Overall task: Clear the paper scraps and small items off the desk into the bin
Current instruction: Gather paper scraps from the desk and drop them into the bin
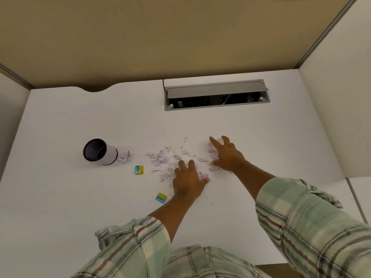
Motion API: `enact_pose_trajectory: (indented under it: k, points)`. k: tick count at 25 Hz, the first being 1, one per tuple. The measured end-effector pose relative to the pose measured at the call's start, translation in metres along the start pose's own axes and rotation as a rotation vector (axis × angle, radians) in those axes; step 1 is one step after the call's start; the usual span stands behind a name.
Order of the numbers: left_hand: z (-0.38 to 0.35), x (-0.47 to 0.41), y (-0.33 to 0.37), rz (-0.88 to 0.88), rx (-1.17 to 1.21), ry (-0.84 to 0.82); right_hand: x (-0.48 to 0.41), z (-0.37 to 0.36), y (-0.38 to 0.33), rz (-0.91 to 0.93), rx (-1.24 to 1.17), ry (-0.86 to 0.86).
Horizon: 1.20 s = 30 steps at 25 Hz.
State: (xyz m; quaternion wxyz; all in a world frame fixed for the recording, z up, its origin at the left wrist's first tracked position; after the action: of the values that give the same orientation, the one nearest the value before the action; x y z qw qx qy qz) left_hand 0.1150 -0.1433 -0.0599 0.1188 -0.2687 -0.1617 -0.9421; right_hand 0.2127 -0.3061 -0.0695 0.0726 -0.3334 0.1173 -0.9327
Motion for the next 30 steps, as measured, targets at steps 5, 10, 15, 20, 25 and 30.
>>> enact_pose_trajectory:
  k: [5, 10, 15, 20, 25, 30]
  points:
    - [-0.011, -0.004, 0.02, -0.143, 0.006, -0.054, -0.015, -0.007, -0.004, 0.063, 0.089, -0.07]
    - [-0.011, -0.01, 0.013, -0.177, 0.234, -0.017, -0.006, -0.005, -0.001, 0.074, -0.001, 0.039]
    - [0.002, -0.013, -0.008, -0.079, 0.401, 0.006, 0.008, -0.002, 0.007, 0.019, -0.213, 0.153]
    - [0.026, -0.007, -0.032, -0.057, 0.549, 0.053, 0.028, -0.002, 0.004, -0.065, -0.438, 0.24]
    - [0.05, 0.004, -0.069, -0.009, 0.683, 0.119, 0.047, -0.009, -0.026, -0.08, -0.801, 0.255]
    - [0.081, 0.014, -0.127, 0.044, 0.853, 0.202, 0.048, -0.015, -0.098, -0.002, -0.965, 0.2]
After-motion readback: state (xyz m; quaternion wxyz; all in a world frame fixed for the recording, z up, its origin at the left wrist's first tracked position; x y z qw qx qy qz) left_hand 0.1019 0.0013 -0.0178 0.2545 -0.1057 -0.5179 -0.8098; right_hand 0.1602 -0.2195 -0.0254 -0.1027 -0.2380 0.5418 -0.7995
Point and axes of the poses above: each hand's wrist, its own x-axis away from the middle knuckle, its own z-axis out of the back of the hand, y = z × x, the point moved 6 cm from there along -x, towards the middle knuckle, and after that the axes turned 5 degrees about -y, right-handed, at the moved point
